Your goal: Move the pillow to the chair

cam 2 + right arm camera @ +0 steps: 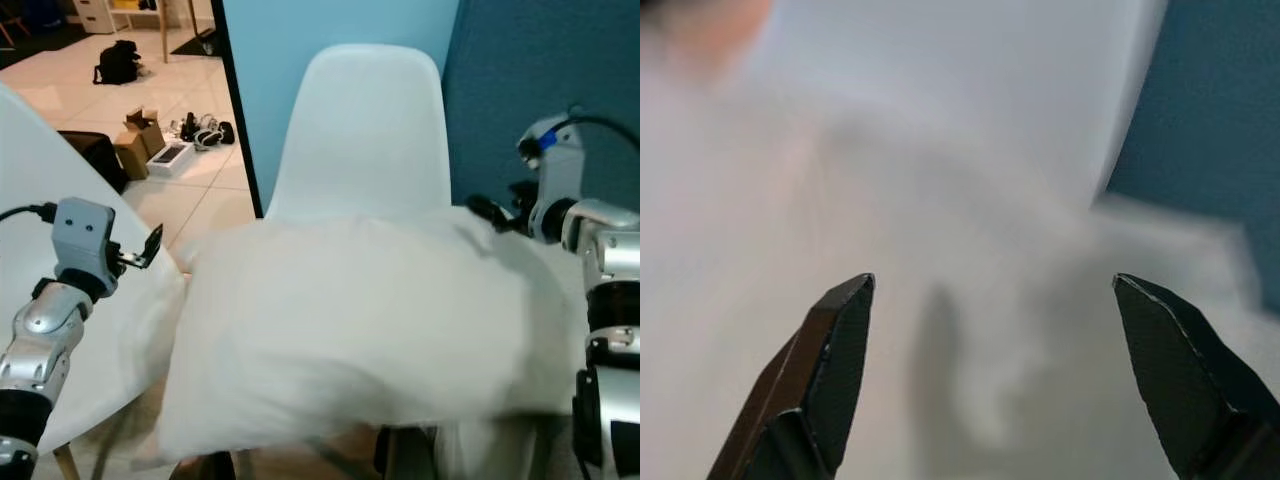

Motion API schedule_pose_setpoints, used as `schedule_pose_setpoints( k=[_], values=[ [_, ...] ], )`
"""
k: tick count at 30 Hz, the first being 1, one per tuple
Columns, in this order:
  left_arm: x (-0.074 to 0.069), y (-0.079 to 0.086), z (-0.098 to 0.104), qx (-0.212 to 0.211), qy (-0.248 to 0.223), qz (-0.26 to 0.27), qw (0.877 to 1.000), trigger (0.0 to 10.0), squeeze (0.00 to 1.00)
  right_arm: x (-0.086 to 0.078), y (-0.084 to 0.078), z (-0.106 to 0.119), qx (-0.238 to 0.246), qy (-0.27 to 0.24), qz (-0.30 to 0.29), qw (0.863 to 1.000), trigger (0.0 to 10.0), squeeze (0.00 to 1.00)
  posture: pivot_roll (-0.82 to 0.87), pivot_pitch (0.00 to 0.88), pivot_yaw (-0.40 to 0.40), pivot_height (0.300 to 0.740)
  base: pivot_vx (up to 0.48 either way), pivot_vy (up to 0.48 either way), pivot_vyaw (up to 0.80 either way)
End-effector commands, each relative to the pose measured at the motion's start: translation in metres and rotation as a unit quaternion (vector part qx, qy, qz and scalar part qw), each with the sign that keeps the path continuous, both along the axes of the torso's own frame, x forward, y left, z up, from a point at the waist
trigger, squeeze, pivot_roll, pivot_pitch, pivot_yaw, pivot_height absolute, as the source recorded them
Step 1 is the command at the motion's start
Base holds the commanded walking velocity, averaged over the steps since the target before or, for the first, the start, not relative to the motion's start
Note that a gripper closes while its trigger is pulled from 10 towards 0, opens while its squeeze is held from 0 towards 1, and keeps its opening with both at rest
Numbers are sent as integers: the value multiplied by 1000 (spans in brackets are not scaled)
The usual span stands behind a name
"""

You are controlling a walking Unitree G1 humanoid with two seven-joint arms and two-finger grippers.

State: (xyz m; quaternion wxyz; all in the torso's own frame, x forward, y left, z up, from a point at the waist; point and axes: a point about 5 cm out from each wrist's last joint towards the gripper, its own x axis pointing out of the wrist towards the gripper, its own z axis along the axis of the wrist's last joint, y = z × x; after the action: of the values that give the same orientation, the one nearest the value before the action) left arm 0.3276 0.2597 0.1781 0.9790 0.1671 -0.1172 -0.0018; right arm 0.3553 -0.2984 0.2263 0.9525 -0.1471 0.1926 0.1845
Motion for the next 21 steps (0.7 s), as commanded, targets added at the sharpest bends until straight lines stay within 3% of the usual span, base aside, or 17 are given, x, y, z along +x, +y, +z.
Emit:
schedule_pose_setpoints(
  k=[1, 3, 4, 5, 6, 7, 8, 9, 10, 11, 14, 15, 16, 17, 19, 21],
  values=[
    [-2, -2, -3, -3, 9, -1, 1000, 10000, 0, -2, 3, -6, -33, 17, 22, 999, 10000, 0, 26, 10, -31, 537, 0, 0, 0],
    [-3, -4, 0, -10, 4, -4, 1000, 10000, 0, 2, 4, -2, -16, -2, 16, 1000, 10000, 0, 28, 7, -31, 537, 0, 0, 0],
    [-3, -7, 5, -28, -5, -8, 1000, 10000, 0, 6, 9, 12, 30, -55, 23, 998, 10000, 0, 32, 4, -29, 537, 0, 0, 0],
    [-3, -7, 5, -28, -5, -8, 1000, 10000, 0, 6, 9, 12, 30, -55, 23, 998, 10000, 0, 32, 4, -29, 537, 0, 0, 0],
    [-4, -12, 10, -51, -17, -14, 998, 10000, 0, 11, 17, 27, 100, -107, 30, 989, 10000, 0, 33, 0, -29, 542, 0, 0, 0],
    [-4, -12, 10, -51, -17, -14, 998, 10000, 0, 11, 17, 27, 100, -107, 30, 989, 10000, 0, 33, 0, -29, 542, 0, 0, 0],
    [-5, -21, 17, -79, -34, -17, 996, 10000, 0, 14, 32, 37, 163, -156, 59, 973, 10000, 0, 39, 0, -30, 547, 0, 0, 0],
    [-5, -21, 17, -79, -34, -17, 996, 10000, 0, 14, 32, 37, 163, -156, 59, 973, 10000, 0, 39, 0, -30, 547, 0, 0, 0],
    [-5, -31, 21, -102, -43, -16, 994, 10000, 0, 16, 49, 40, 230, -180, 84, 953, 10000, 0, 40, 0, -31, 552, 0, 0, 0],
    [-6, -38, 22, -115, -47, -13, 992, 10000, 0, 17, 63, 37, 271, -187, 101, 939, 10000, 0, 43, 0, -31, 557, 0, 0, 0],
    [-6, -38, 22, -115, -47, -13, 992, 10000, 0, 17, 63, 37, 271, -187, 101, 939, 10000, 0, 43, 0, -31, 557, 0, 0, 0],
    [-6, -44, 21, -129, -42, -8, 991, 10000, 0, 18, 80, 29, 299, -179, 116, 930, 10000, 0, 50, 0, -33, 562, 0, 0, 0],
    [-6, -44, 21, -129, -42, -8, 991, 10000, 0, 18, 80, 29, 299, -179, 116, 930, 10000, 0, 50, 0, -33, 562, 0, 0, 0],
    [-6, -51, 17, -134, -32, -5, 990, 10000, 0, 17, 104, 15, 326, -162, 133, 922, 10000, 0, 65, 0, -38, 567, -480, 0, 0],
    [-6, -51, 17, -134, -32, -5, 990, 10000, 0, 17, 104, 15, 326, -162, 133, 922, 10000, 0, 65, 0, -38, 567, -480, 0, 0],
    [-10, -65, 11, -118, -24, -10, 993, 10000, 0, 14, 142, -10, 368, -136, 140, 909, 10000, 0, 78, 0, -39, 577, -240, 0, 0]
  ],
)
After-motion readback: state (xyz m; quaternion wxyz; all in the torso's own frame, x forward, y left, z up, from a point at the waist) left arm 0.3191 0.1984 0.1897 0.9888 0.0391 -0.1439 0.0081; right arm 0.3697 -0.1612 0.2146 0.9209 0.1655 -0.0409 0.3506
